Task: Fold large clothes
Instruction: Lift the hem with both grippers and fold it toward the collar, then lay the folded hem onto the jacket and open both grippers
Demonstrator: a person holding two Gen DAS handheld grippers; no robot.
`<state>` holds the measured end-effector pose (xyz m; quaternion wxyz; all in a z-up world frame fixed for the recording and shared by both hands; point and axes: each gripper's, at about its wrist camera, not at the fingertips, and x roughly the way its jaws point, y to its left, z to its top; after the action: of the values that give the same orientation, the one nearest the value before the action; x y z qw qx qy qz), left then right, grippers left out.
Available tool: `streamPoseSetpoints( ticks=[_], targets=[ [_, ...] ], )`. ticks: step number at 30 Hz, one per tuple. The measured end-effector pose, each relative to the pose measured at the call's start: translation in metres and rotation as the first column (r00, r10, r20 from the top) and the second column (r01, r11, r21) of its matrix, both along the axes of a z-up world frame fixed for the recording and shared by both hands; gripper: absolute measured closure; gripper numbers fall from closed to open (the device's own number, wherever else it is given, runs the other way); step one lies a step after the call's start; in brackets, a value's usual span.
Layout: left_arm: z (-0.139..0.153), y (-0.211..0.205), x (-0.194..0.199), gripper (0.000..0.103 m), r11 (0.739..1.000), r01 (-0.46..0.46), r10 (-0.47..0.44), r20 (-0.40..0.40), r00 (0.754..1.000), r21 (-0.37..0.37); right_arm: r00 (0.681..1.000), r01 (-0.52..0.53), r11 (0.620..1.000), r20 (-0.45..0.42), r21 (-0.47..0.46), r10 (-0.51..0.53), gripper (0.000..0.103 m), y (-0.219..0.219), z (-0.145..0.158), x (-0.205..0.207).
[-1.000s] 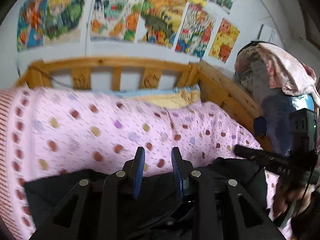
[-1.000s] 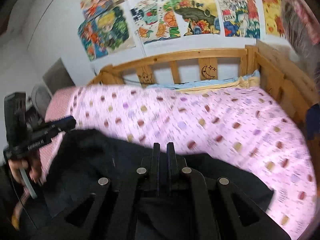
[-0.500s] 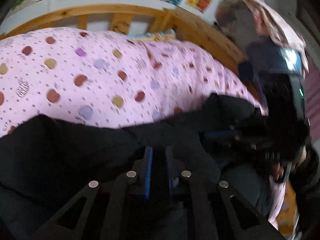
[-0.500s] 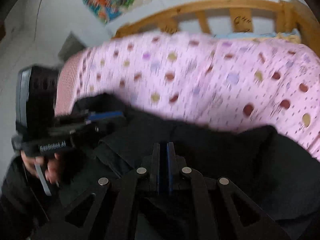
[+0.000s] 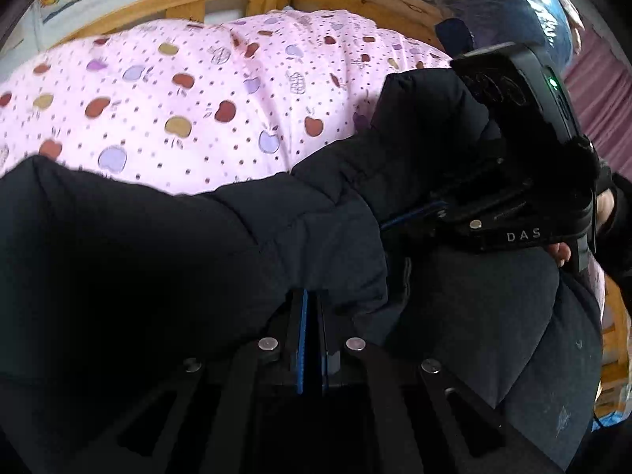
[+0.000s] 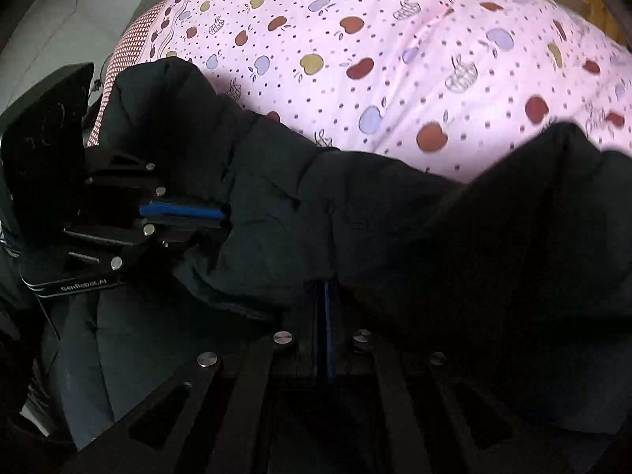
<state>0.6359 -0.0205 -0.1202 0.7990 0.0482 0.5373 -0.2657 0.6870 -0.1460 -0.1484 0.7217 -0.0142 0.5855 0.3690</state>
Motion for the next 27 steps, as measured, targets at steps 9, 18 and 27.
streamPoseSetpoints(
  ticks=[9,18,27],
  targets=[
    [-0.005,0.000,0.001,0.100,0.999,-0.023,0.023,0.010,1.000,0.039,0.998,0.011,1.000,0.059,0.014,-0.012,0.103,-0.007,0.005,-0.019],
    [-0.001,-0.004,-0.009,0.100,0.999,-0.040,0.036,0.117,0.992,0.025,0.992,0.049,0.999,0.115,-0.023,-0.046,0.103,0.005,-0.008,-0.022],
    [0.020,-0.001,-0.029,0.099,0.996,-0.087,0.083,0.164,0.983,0.012,0.962,0.084,0.996,0.262,-0.003,-0.080,0.101,-0.007,0.019,-0.050]
  ],
)
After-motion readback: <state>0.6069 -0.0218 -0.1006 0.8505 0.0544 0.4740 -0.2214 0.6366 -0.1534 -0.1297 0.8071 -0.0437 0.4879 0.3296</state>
